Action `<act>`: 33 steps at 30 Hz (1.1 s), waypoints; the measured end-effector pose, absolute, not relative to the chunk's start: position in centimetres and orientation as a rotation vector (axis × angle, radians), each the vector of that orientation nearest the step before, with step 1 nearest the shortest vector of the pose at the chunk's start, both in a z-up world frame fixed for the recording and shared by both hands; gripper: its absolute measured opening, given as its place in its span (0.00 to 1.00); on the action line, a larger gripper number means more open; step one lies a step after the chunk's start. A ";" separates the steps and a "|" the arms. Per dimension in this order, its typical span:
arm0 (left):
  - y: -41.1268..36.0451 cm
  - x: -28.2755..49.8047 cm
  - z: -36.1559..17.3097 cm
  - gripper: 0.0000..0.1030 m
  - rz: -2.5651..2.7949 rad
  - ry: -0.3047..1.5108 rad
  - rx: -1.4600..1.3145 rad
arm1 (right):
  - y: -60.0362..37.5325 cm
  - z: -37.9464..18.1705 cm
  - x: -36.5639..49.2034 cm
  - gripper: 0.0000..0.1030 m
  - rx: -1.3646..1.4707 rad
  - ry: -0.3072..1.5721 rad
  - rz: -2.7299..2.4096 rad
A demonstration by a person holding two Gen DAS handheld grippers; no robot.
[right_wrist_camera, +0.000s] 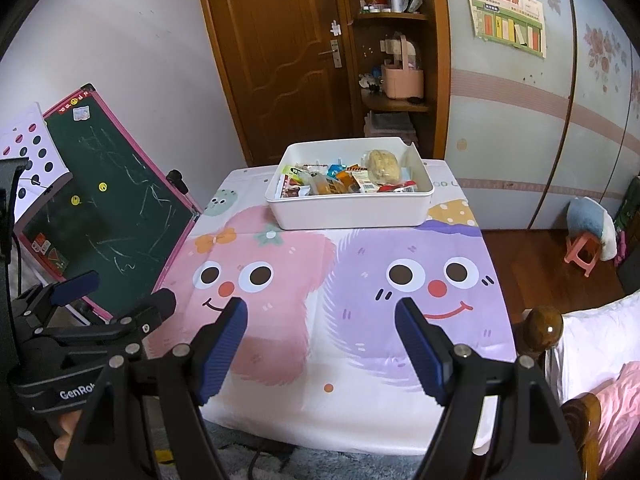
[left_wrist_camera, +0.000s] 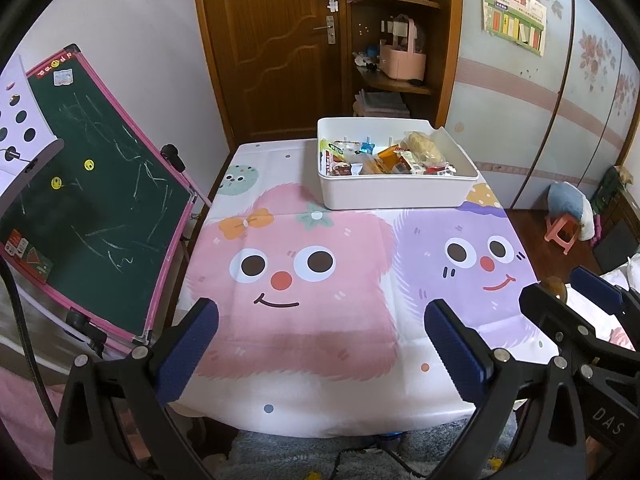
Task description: Organize snacks
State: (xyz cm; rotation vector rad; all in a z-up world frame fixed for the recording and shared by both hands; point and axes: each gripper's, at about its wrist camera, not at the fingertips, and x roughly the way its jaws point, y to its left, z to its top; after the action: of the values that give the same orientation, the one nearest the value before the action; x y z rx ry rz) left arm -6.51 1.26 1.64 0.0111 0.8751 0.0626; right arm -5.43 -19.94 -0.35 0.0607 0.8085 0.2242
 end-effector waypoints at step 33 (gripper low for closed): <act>1.2 -6.1 1.5 0.99 0.056 0.878 0.003 | -19.8 -0.5 -5.2 0.75 0.064 0.810 0.223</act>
State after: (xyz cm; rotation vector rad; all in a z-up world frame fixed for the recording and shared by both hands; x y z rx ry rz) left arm -6.08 1.22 1.48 0.0033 0.8778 0.0564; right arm -5.19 -19.77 -0.54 0.0645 0.8099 0.2230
